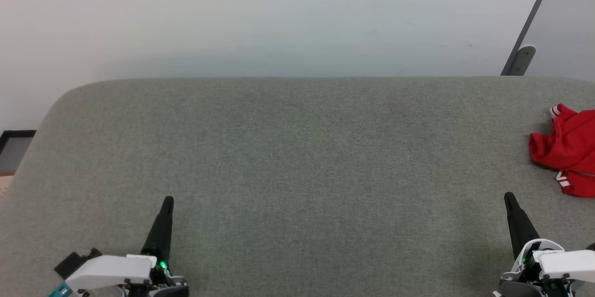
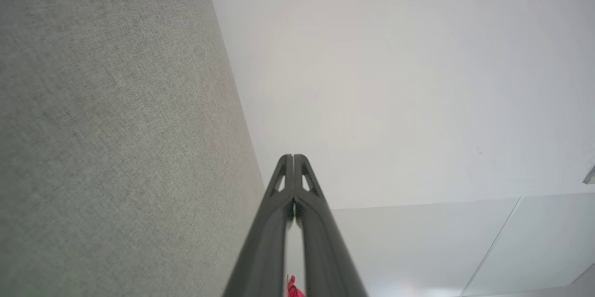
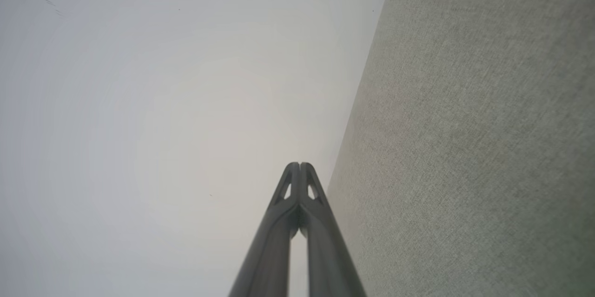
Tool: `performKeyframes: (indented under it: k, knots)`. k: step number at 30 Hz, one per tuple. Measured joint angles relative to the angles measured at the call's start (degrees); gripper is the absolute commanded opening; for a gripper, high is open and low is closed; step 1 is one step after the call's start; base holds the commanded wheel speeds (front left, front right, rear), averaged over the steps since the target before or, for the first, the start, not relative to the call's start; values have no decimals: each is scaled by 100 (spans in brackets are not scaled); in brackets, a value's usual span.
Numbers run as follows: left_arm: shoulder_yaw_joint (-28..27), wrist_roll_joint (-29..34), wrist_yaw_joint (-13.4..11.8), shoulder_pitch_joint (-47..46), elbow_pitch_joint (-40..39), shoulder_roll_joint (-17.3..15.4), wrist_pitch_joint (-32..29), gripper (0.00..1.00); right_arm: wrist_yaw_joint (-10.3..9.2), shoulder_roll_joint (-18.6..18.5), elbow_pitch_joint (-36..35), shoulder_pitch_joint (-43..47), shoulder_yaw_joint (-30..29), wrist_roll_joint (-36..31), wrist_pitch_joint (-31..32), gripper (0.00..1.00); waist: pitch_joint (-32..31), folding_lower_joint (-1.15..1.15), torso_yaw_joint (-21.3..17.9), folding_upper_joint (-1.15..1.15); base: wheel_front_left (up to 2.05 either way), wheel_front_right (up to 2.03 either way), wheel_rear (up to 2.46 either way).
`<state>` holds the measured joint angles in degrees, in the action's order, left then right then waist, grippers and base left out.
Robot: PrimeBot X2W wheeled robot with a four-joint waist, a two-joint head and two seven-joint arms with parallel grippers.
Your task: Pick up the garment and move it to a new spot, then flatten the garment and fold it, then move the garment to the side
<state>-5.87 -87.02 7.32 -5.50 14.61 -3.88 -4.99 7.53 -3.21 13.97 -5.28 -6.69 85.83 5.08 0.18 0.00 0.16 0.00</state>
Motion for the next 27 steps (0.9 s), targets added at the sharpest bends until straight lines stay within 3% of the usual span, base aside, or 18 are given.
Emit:
performKeyframes:
  k: [16,27]
  knots:
    - [-65,-525,1,-46,-51,102,-156,0,-1,23,7,-55,3,631,151,0,0,0,-16,0,0,0,0]
    - [-68,-531,1,-50,-53,110,-156,0,-1,24,8,-91,4,646,151,0,0,0,-16,0,0,0,0]
